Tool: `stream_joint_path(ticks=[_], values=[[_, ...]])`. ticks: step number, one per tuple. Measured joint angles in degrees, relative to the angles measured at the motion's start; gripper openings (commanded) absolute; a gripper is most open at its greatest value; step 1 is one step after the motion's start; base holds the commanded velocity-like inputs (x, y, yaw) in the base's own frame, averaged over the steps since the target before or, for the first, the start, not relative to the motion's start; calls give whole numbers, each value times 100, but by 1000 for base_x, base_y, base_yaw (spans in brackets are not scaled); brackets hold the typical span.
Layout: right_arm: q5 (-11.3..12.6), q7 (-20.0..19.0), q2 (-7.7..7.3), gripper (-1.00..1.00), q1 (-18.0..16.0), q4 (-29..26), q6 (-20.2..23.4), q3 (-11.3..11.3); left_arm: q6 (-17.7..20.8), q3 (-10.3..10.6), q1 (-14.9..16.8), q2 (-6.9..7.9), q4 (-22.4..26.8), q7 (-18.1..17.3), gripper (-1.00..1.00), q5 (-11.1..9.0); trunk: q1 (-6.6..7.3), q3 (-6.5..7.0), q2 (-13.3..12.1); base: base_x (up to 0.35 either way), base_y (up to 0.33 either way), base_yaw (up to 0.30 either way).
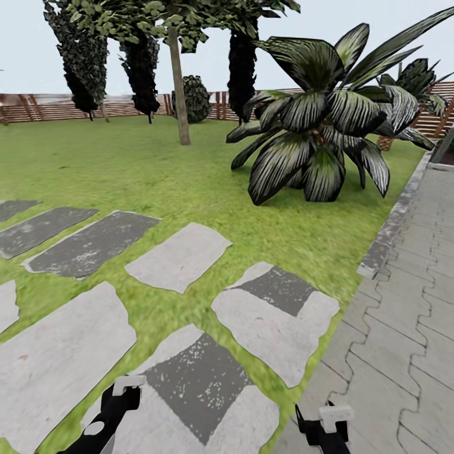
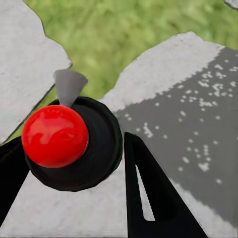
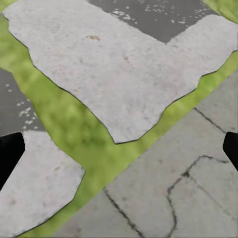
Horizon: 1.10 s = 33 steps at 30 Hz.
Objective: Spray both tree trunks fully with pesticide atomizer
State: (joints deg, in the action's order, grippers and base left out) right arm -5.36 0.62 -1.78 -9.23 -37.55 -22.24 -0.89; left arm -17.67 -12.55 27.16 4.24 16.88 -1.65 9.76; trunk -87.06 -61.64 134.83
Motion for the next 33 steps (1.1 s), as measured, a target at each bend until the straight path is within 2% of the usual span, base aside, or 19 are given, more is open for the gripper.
stream_joint_path(ticks=[6, 15, 26, 33], values=[[0, 0, 14, 100, 0, 22, 0, 4, 0, -2, 0, -2, 0, 0, -100, 2, 132, 129, -241, 0, 0, 259], [0, 0, 18, 100, 0, 33, 1, 1, -7, 6, -9, -2, 6, -13, -100, 5, 132, 159, -242, 22, 4, 266], [0, 0, 24, 100, 0, 29, 1, 6, 4, -2, -9, -2, 19, 13, -100, -1, 132, 190, -242, 258, 173, 260], [-5, -12, 29, 100, 0, 29, 1, 10, 1, -2, -9, -5, 0, 13, -100, -1, 132, 191, -242, 283, 195, 42]])
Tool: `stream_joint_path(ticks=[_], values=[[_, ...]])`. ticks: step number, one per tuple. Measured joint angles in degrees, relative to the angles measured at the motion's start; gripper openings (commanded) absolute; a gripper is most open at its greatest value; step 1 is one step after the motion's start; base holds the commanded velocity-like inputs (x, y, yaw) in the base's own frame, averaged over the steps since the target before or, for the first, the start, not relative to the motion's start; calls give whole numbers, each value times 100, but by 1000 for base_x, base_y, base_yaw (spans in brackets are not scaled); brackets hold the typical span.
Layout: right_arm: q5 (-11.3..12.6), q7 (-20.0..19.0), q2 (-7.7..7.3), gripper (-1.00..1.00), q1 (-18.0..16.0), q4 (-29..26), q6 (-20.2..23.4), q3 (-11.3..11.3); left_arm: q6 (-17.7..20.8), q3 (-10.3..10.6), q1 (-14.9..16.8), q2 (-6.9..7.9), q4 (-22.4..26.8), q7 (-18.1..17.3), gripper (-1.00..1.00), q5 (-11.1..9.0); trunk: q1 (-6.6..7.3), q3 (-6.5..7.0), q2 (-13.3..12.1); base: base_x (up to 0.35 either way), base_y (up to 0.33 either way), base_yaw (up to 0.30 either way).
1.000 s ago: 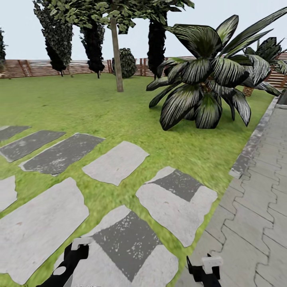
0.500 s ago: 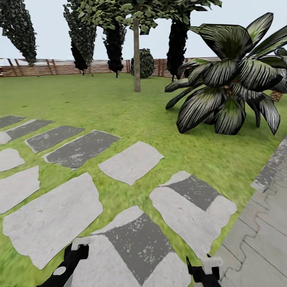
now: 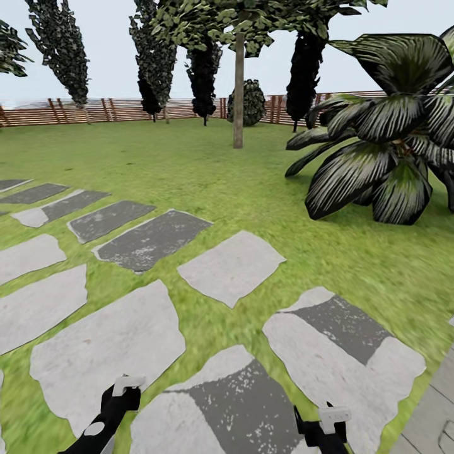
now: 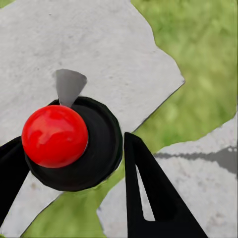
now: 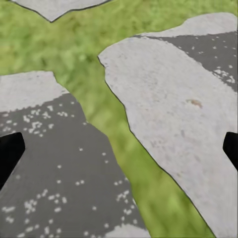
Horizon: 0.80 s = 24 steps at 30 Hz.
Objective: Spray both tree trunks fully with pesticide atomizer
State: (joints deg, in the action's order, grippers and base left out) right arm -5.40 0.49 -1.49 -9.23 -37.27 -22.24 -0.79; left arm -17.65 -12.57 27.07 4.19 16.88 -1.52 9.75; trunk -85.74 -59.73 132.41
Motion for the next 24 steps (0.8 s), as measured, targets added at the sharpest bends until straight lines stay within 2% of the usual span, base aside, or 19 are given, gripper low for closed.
stream_joint_path(ticks=[24], values=[[5, 16, -29, 100, 0, 16, 0, -10, 33, 0, 0, 3, -1, 2, -100, 1, 0, 0, 0, 299, 170, 0]])
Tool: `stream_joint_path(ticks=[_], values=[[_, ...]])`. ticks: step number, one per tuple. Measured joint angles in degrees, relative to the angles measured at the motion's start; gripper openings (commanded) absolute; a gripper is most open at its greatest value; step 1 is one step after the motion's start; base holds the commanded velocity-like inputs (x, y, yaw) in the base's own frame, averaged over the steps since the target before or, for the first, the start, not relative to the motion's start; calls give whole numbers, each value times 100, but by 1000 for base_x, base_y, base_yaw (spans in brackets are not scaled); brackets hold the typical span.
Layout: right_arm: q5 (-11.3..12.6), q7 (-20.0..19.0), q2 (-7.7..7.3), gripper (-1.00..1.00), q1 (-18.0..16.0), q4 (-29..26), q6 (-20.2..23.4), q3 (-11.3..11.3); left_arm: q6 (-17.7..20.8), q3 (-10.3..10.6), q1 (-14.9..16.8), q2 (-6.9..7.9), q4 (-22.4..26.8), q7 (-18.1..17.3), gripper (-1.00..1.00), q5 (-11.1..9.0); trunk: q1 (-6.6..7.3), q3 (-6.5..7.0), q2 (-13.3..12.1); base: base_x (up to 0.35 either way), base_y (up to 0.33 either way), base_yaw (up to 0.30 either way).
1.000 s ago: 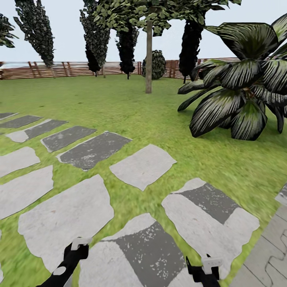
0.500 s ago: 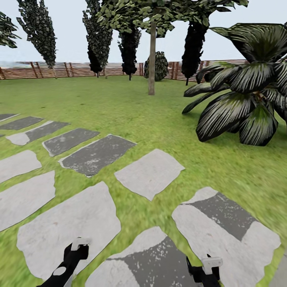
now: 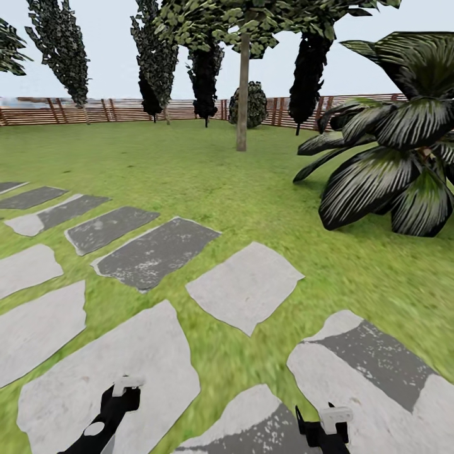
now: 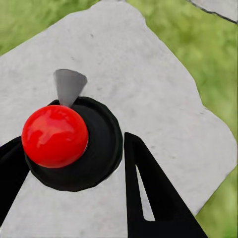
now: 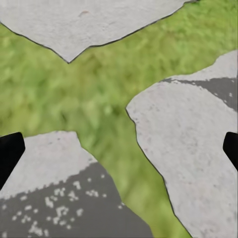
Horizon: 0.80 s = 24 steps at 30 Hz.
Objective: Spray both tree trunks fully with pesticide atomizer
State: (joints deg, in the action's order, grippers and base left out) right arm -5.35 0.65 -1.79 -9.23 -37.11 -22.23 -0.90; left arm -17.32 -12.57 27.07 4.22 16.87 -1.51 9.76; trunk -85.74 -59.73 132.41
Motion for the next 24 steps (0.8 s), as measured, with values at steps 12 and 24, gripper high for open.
stream_joint_path(ticks=[12, 24], values=[[8, -4, 3, 100, 0, 97, 0, 2, 1, 0, 0, 0, 0, -12, -100, -1, 0, 0, 0, 312, 135, 0], [8, 1, 3, 100, 0, 107, 0, -7, 3, 0, 0, 0, 0, -12, -100, -1, 0, 0, 0, 312, 128, 0]])
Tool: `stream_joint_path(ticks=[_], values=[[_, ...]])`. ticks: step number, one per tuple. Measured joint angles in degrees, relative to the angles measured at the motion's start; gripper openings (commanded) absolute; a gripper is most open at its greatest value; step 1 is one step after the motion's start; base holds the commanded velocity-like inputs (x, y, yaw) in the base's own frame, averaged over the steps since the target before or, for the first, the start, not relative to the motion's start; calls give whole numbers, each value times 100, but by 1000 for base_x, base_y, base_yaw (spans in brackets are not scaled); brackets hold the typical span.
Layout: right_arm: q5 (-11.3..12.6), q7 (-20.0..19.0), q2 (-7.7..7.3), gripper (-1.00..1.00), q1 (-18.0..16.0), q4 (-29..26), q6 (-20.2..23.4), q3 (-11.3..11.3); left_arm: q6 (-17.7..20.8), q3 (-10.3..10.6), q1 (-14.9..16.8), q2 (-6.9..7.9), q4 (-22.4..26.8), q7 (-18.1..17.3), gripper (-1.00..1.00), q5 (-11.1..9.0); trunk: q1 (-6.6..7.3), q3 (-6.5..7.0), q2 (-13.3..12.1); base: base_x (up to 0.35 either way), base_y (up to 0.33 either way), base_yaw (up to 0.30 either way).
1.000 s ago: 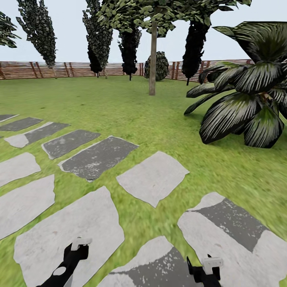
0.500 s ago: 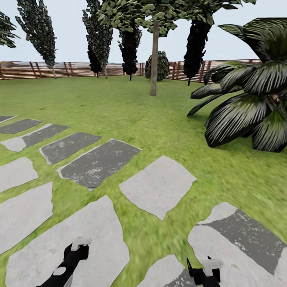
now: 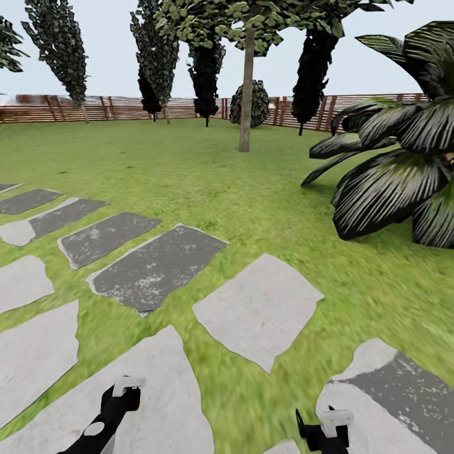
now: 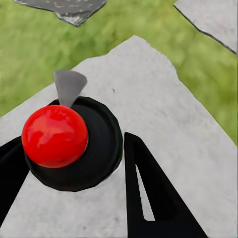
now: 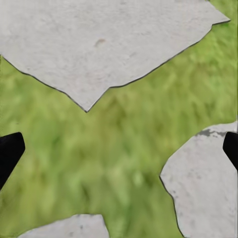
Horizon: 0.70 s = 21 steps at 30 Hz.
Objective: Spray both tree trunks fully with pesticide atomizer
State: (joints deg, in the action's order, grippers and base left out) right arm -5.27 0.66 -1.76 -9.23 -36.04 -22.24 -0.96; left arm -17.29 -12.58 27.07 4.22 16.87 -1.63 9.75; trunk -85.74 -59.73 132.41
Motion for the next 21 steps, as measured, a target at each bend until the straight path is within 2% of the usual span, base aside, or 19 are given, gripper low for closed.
stream_joint_path(ticks=[21], values=[[0, -5, 0, 100, 0, 9, 0, 8, 1, 0, 0, 0, 0, 0, -100, 0, 0, 0, 0, 312, 126, 0]])
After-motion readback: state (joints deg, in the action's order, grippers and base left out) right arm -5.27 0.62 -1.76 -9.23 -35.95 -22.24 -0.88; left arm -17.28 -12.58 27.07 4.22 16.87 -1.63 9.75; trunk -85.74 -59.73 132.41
